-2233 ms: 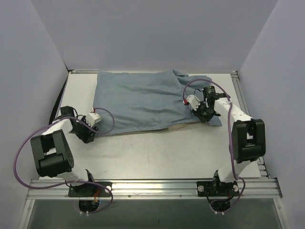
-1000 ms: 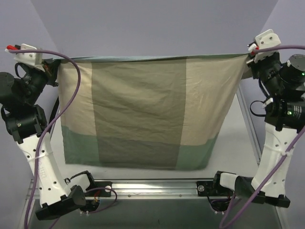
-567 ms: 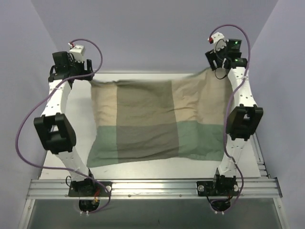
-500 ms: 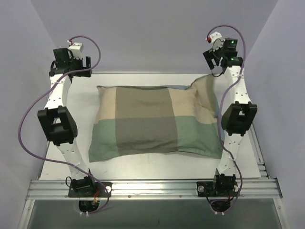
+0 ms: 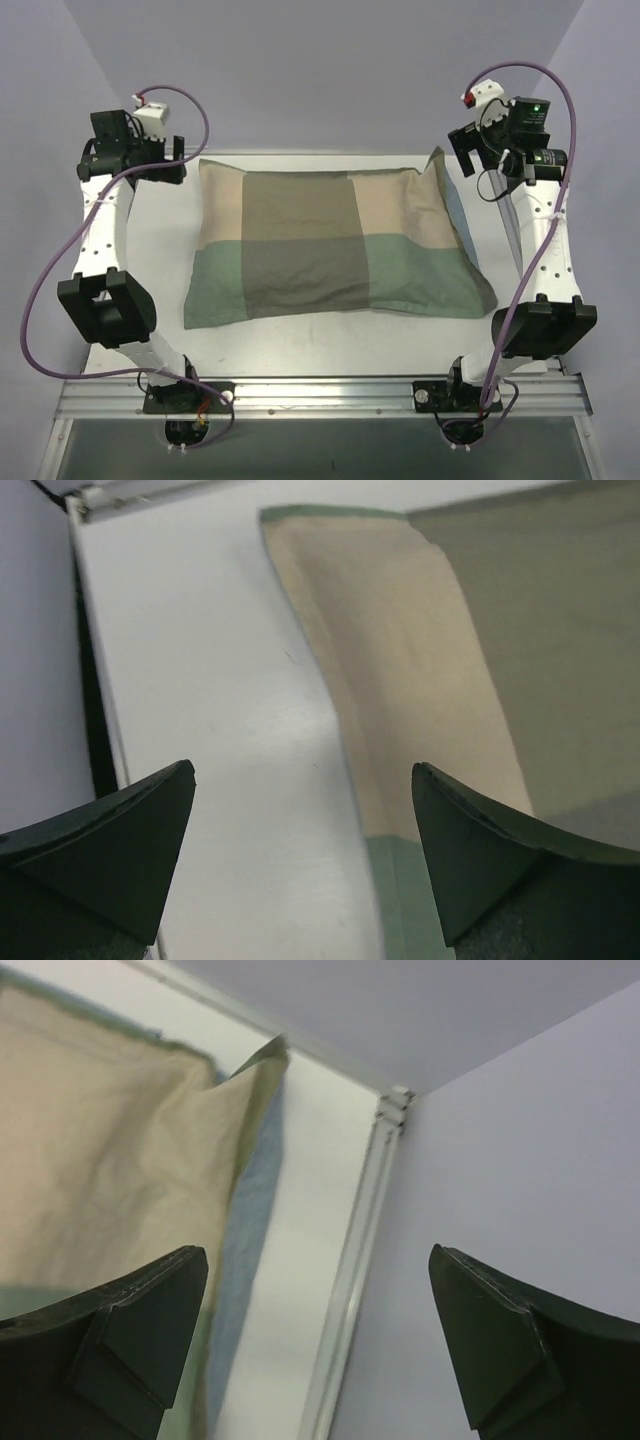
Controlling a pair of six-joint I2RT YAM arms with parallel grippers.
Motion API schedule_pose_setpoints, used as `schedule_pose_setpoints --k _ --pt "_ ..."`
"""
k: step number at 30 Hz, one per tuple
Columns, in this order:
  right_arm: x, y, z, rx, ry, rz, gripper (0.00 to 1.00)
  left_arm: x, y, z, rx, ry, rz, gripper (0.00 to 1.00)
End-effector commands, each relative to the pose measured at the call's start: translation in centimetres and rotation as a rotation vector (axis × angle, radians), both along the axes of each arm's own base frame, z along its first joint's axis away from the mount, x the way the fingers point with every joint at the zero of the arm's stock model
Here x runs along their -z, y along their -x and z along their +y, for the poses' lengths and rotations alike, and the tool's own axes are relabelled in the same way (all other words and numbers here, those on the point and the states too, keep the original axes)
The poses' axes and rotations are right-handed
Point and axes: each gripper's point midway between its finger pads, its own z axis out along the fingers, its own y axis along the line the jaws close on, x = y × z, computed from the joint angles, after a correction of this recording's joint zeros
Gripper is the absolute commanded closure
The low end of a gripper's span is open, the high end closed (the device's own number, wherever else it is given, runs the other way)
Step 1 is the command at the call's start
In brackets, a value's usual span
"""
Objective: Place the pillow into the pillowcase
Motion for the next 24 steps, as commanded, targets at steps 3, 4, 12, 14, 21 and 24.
schedule_pose_setpoints --k 3,4,12,14,21,24 --pt "11.0 8.6 4.6 -0.098 -0.233 0.496 0.0 4.9 8.7 -8.3 0.268 0.092 0.171 0.02" --pt "12.1 10.0 5.1 -0.093 -0.251 0.566 0.0 6.0 9.8 -9.1 0.282 0.098 0.202 0.02" --pt "20.5 8.1 3.7 0.075 -0.348 0.797 0.33 12.8 15.9 -14.3 0.367 0.16 0.398 0.03" --pt "21.5 6.0 2.5 0.135 -0.366 0.778 0.42 13.3 16.0 -14.7 0.367 0.156 0.412 0.03" --pt "27.5 -0.4 0.0 0.196 -0.339 0.796 0.6 13.0 14.7 -14.3 0.325 0.143 0.42 0.03" --pt "29.2 -2.1 -2.1 0.238 -0.295 0.788 0.65 12.6 14.5 -14.2 0.321 0.129 0.43 0.03"
